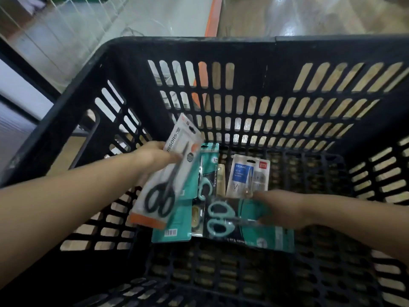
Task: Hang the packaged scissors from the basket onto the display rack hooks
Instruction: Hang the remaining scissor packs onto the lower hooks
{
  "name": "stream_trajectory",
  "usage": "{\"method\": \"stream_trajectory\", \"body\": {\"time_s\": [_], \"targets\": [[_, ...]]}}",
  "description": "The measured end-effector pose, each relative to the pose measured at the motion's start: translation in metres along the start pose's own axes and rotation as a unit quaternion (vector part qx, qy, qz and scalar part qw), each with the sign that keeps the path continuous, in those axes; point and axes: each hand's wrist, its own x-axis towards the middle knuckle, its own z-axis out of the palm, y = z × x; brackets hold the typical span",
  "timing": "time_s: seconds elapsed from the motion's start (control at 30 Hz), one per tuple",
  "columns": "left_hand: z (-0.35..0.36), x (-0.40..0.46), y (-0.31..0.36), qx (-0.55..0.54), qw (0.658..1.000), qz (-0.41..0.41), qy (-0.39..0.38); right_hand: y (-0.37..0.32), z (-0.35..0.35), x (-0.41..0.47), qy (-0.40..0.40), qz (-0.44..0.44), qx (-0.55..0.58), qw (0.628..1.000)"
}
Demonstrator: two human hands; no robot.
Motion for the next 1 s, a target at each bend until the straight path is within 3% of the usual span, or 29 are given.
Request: {"method": "stream_trajectory", "body": {"time_s": [0.13,0.43,0.6,0.9,1.0], "targets": [[0.007,-0.002,-0.003,-0.056,0.998,-0.003,-0.023,0.004,-0.024,-0.014,0.059,0.021,0.195,0.979],[0.015,0.009,-0.018,-0.096,0.994,0.000,0.044,0.006,-0.017,-0.004,0.148,0.073,0.410,0.897],[0.035,0.013,-0.038,-0.063,0.998,-0.016,0.027,0.003,0.001,0.017,0.144,0.125,0.419,0.887],[0.039,0.016,-0.042,-0.051,0.998,-0.020,0.019,0.012,0.009,0.021,0.096,0.162,0.363,0.913],[0.039,0.017,-0.042,-0.052,0.998,-0.013,0.023,0.016,-0.009,0.017,0.108,0.157,0.280,0.941]]}}
